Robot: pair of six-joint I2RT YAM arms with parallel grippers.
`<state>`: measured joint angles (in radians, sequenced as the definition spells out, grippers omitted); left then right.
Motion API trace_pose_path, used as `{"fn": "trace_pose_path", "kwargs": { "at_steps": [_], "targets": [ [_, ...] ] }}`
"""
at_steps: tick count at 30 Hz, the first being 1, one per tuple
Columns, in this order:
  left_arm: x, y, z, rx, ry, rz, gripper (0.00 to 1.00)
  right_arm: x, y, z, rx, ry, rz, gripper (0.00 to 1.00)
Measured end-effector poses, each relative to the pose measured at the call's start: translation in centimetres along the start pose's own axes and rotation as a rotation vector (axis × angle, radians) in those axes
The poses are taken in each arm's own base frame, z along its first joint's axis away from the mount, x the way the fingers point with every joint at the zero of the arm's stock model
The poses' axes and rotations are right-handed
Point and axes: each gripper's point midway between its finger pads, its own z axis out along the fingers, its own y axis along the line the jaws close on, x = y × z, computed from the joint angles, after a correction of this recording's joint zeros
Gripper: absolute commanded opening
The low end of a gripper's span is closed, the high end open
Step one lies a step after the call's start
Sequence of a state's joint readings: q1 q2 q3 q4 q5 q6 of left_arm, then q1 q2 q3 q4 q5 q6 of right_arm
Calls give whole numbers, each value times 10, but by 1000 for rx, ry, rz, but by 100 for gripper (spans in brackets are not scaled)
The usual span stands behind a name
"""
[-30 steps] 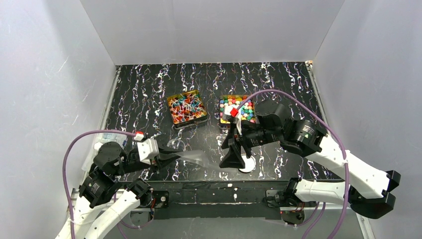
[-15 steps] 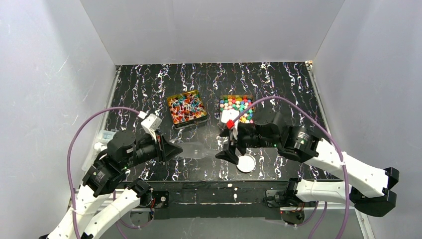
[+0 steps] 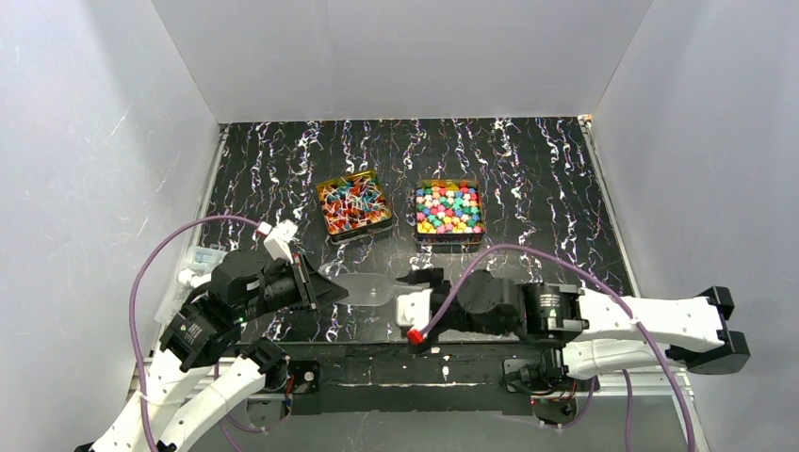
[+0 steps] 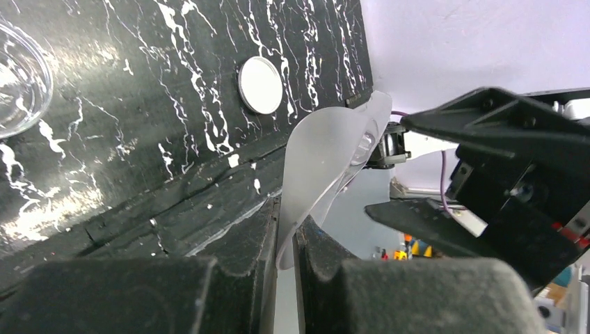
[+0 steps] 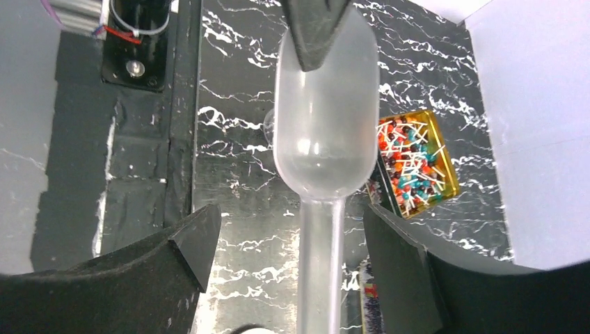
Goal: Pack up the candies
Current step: Pick up the spatula from the center of the board.
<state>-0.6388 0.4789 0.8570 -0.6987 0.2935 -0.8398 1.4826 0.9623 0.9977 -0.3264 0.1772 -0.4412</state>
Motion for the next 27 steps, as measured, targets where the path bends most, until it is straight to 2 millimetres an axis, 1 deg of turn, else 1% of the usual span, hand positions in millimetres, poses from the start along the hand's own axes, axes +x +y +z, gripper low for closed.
{"fn": "trace_pose_path", "kwargs": {
  "at_steps": [3, 7, 9, 14, 18, 23, 25, 27],
  "targets": [
    [5, -2, -1, 7, 25, -40, 0, 2, 10, 7, 16, 23, -91, 82],
    [10, -7, -2, 25, 53, -76, 0, 13, 11, 11, 59, 63, -161, 78],
    [12, -9, -3, 34, 65, -87, 0, 15, 8, 11, 81, 72, -175, 76],
    [20, -11, -3, 51, 108, -113, 0, 16, 2, 7, 126, 63, -185, 64],
    [24, -14, -5, 69, 131, -122, 0, 11, 0, 5, 139, 41, -174, 61],
    [26, -17, -6, 83, 142, -131, 0, 10, 2, 5, 131, 35, -168, 54],
    [26, -18, -6, 85, 144, -134, 0, 10, 3, 5, 125, 32, -161, 50],
    [26, -18, -7, 88, 143, -137, 0, 10, 5, 6, 120, 29, -153, 48]
  ]
}}
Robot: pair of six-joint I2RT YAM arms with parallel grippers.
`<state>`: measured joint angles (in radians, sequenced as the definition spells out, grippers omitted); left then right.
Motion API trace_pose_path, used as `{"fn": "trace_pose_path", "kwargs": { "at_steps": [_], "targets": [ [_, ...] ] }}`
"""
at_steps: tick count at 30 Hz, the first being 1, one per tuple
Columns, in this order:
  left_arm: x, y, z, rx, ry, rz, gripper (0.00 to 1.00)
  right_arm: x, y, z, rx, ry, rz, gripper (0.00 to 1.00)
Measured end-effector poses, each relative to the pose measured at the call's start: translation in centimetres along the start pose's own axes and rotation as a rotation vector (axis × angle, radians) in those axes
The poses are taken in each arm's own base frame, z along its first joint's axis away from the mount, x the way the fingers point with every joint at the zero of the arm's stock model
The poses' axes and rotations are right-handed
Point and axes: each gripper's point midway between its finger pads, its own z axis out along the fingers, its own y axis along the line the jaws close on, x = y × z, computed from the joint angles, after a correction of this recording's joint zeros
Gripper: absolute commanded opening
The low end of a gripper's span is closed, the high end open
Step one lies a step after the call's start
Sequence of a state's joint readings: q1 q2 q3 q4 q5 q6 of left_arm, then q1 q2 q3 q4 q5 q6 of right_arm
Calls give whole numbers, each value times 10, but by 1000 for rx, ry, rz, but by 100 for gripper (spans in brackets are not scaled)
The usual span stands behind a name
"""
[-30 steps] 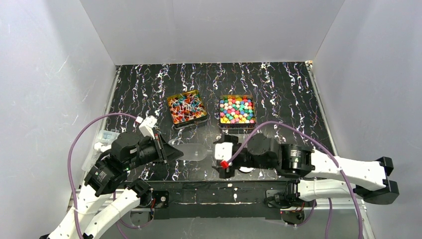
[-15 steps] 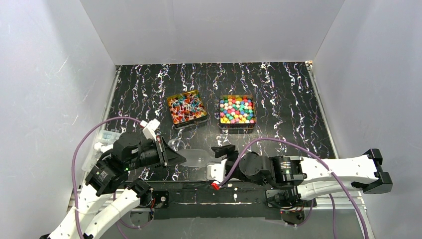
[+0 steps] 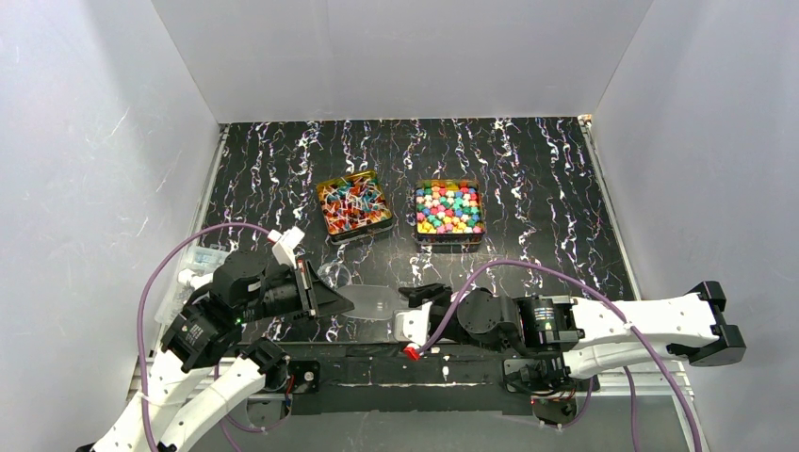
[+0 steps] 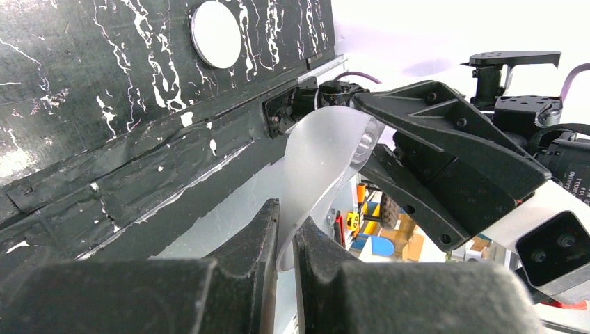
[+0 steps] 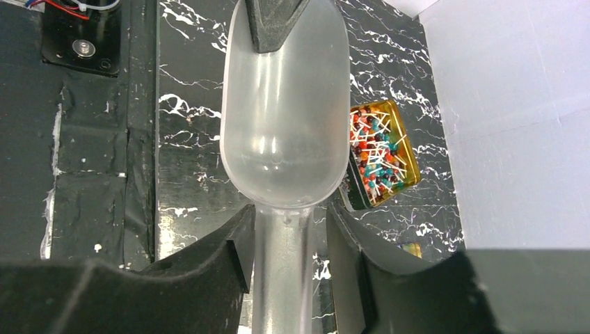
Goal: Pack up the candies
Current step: Pick up the spatula from the center of the board.
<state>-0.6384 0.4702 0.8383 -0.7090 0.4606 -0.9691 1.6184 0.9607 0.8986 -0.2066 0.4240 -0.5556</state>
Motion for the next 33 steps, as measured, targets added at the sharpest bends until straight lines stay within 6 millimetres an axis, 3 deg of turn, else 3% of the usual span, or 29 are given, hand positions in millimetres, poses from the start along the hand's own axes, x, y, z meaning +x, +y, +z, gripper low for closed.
{"fn": "trace_pose_path", "kwargs": {
  "at_steps": [7, 18, 21, 23, 28, 31, 33],
  "targets": [
    [3, -3, 0, 17, 17, -10, 0, 4, 6, 1, -14, 6, 17, 44],
    [4, -5, 3, 37, 31, -17, 0, 4, 10, -2, -28, -11, 55, 3],
    [5, -6, 5, 49, 37, -18, 0, 5, 12, -4, -32, -21, 69, 1],
    [6, -6, 6, 55, 42, -16, 12, 6, 13, -7, -33, -34, 87, 1],
    [3, -4, 9, 43, 35, 3, 55, 7, 10, -11, -14, -35, 129, 1],
    [-2, 2, 9, 7, 15, 31, 73, 8, 5, -13, 7, -7, 146, 1],
    [-8, 3, 8, -14, -17, 61, 95, 7, 0, -13, 26, 15, 160, 1]
  ]
}}
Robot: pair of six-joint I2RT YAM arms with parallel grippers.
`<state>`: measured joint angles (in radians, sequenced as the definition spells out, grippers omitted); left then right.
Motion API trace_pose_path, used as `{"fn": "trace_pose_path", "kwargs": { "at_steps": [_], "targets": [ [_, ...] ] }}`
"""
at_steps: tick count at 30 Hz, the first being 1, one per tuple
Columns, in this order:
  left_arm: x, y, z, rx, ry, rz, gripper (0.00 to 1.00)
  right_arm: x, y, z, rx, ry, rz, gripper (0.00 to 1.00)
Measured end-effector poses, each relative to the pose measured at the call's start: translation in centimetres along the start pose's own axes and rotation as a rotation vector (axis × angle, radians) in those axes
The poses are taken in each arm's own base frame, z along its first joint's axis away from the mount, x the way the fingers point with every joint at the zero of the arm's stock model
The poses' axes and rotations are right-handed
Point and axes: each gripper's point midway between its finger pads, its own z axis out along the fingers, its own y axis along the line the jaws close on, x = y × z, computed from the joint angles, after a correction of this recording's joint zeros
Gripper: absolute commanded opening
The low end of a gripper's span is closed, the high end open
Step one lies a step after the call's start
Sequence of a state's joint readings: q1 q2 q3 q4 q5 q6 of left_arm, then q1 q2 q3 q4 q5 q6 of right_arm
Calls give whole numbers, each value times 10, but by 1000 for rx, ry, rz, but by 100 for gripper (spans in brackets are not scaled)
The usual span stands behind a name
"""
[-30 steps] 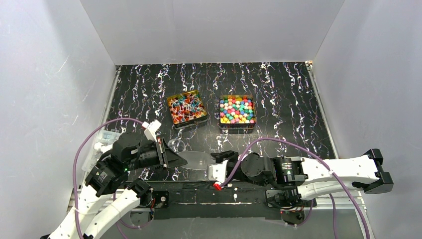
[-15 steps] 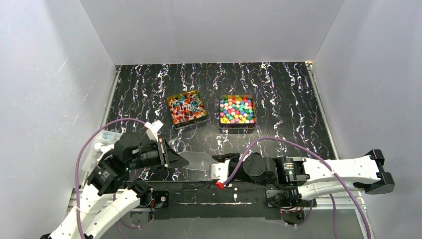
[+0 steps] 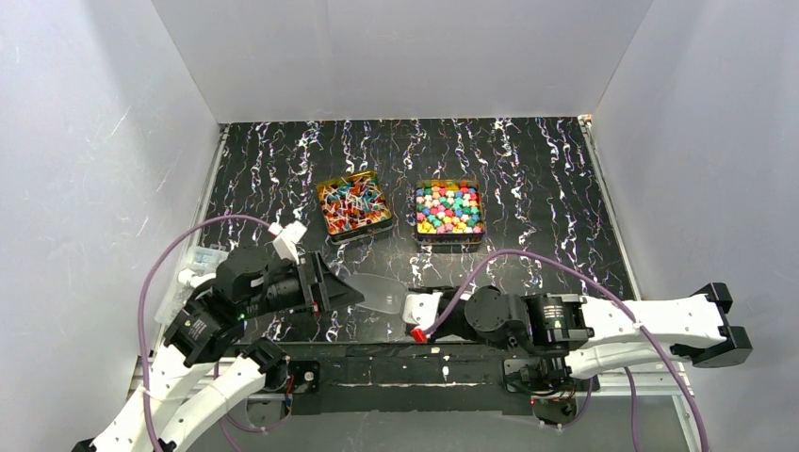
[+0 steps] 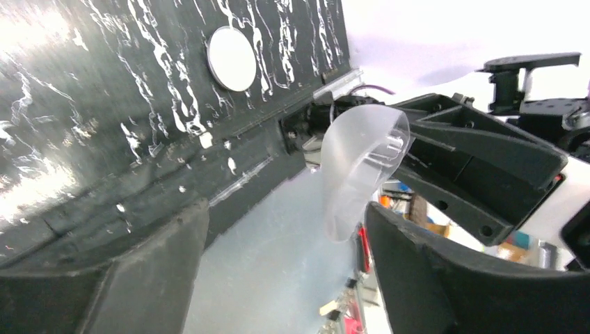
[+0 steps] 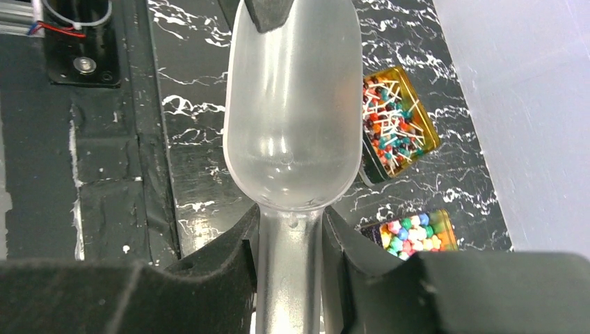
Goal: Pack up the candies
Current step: Pick up the spatula from the center of the board, then pick up the storage box at the center of the board.
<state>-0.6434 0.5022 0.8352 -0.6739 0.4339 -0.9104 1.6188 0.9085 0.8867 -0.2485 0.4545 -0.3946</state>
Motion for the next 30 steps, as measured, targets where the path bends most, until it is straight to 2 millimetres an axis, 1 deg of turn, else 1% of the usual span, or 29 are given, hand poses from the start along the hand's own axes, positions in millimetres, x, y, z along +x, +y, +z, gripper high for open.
{"fn": "trace_pose_path", "kwargs": {
  "at_steps": [1, 3, 7, 9, 11, 14, 17, 21, 25, 27, 30],
  "targets": [
    [-4, -1, -2, -7, -19, 20, 98, 0, -2, 1, 11, 15, 4, 1],
    [-12, -3, -7, -19, -60, 56, 98, 2, -6, 3, 32, 50, 10, 1],
    [-33, -9, -14, -55, -135, 129, 98, 18, -15, 4, 87, 158, 10, 1],
    [-43, -7, -13, -92, -162, 160, 98, 26, -23, 5, 117, 211, 17, 1],
    [-51, -2, -9, -137, -175, 181, 98, 38, -35, 6, 154, 269, 36, 1],
    [-59, 11, -2, -212, -179, 211, 98, 58, -61, 3, 226, 364, 68, 1],
    [-71, 25, 3, -306, -185, 238, 98, 73, -82, -1, 286, 433, 98, 1],
    [-90, 42, 5, -439, -214, 270, 98, 88, -102, -4, 335, 503, 123, 1],
    [-111, 63, 6, -580, -244, 286, 91, 105, -117, -6, 372, 565, 143, 1],
    [-123, 75, 6, -648, -253, 281, 87, 113, -121, -7, 383, 594, 147, 1],
    [-139, 98, 8, -734, -254, 236, 83, 121, -124, -5, 386, 625, 148, 1]
  ]
}}
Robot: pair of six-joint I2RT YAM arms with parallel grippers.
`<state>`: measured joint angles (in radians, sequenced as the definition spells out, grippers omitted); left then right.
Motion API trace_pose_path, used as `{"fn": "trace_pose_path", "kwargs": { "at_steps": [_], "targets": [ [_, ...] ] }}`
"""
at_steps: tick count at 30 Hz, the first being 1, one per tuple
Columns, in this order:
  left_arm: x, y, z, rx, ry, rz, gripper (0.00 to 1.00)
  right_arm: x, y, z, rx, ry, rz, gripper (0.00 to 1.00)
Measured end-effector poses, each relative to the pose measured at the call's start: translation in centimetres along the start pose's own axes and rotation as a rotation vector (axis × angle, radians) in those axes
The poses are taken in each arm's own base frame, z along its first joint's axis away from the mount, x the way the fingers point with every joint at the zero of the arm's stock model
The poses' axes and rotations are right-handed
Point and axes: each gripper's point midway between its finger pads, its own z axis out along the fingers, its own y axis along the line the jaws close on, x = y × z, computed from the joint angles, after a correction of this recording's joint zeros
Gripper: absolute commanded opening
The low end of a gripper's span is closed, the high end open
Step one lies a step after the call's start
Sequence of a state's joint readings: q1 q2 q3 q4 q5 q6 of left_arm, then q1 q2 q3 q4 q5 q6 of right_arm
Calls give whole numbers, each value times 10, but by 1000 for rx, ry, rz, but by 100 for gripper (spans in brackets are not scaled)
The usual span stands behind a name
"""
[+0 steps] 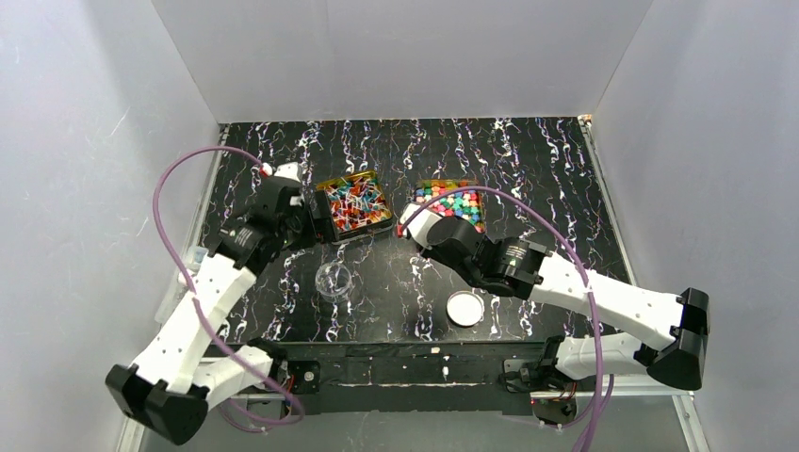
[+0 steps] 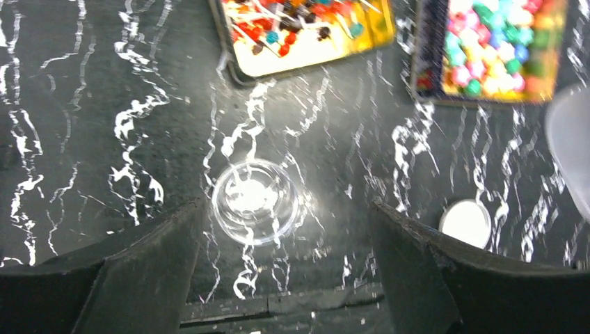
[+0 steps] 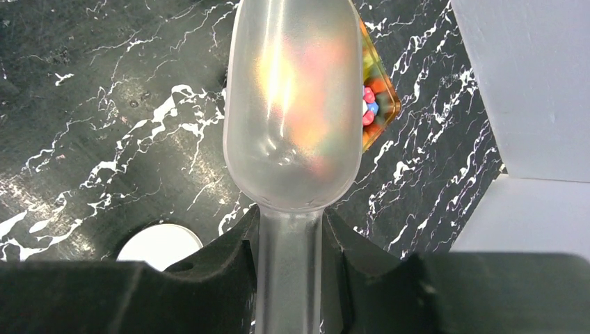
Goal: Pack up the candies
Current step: Pick up the storage box at the center of the board.
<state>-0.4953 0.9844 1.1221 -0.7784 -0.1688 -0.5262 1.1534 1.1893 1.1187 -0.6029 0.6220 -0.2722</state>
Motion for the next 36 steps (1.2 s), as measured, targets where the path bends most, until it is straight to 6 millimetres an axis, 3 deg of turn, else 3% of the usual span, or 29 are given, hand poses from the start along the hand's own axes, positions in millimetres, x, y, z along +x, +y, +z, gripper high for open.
{"fn": "trace_pose_path", "kwargs": {
  "at_steps": [5, 16, 24, 32, 36],
  "targets": [
    [-12, 31, 39, -118, 57, -70, 77, 4, -2, 6, -13, 18, 5, 1],
    [-36, 55, 122, -198, 185, -129, 65, 1, 2, 9, -53, 0, 13, 1],
    [-25, 71, 176, -236, 313, -147, 58, -5, -3, -1, -59, -47, 39, 1],
    [-13, 73, 206, -239, 392, -153, 44, -7, -1, -4, -79, -64, 44, 1],
    [-7, 74, 220, -243, 421, -155, 31, -7, 0, -4, -87, -66, 46, 1]
  ]
}}
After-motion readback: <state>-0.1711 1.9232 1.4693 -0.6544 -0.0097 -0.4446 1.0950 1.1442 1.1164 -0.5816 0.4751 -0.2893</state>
